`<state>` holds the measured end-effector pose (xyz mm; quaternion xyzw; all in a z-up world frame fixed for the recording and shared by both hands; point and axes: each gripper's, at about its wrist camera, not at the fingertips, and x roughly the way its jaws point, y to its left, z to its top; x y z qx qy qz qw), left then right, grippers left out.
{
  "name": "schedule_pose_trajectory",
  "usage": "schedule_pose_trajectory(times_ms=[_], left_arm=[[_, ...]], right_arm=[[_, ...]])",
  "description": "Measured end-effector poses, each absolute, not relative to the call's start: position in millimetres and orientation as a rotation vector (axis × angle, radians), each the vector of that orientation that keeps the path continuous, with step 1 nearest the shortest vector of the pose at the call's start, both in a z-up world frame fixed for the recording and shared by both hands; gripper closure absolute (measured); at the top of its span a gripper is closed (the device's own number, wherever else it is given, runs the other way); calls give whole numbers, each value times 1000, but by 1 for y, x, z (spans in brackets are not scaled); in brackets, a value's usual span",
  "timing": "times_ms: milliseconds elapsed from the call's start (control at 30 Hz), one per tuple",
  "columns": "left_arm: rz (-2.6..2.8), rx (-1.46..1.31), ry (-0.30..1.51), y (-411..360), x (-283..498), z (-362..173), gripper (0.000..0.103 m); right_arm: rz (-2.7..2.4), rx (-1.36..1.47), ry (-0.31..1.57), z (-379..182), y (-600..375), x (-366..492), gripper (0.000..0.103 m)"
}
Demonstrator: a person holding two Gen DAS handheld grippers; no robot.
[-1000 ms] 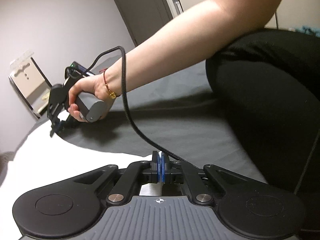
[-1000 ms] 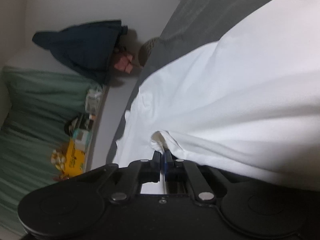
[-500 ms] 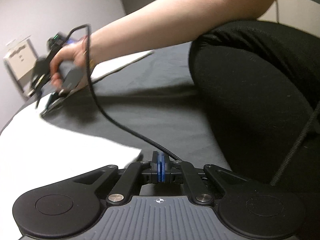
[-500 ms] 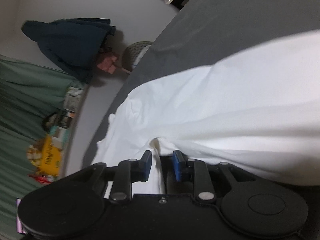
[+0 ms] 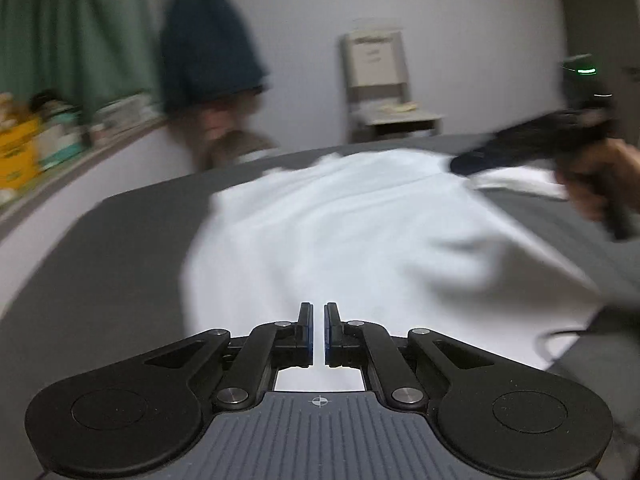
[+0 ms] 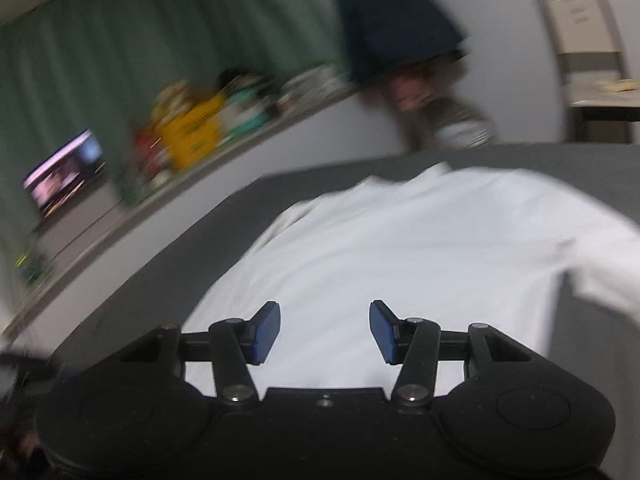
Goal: Fold clothes
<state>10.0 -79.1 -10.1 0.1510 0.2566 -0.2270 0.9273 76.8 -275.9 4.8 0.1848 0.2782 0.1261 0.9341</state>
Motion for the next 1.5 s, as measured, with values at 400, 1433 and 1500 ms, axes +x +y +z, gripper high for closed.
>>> schedule_pose_trajectory(times_ms=[400, 1433, 1500], left_arm=[[-553, 745, 691, -136, -39, -41, 100], [-494, 1315, 543, -187, -104, -85, 100], [-511, 1292, 556, -185, -102, -83, 100]], right_arm=[[331, 504, 708, -19, -197, 43, 54], [305, 625, 796, -50, -216, 48, 50], [304, 628, 801, -52, -216, 49, 49]])
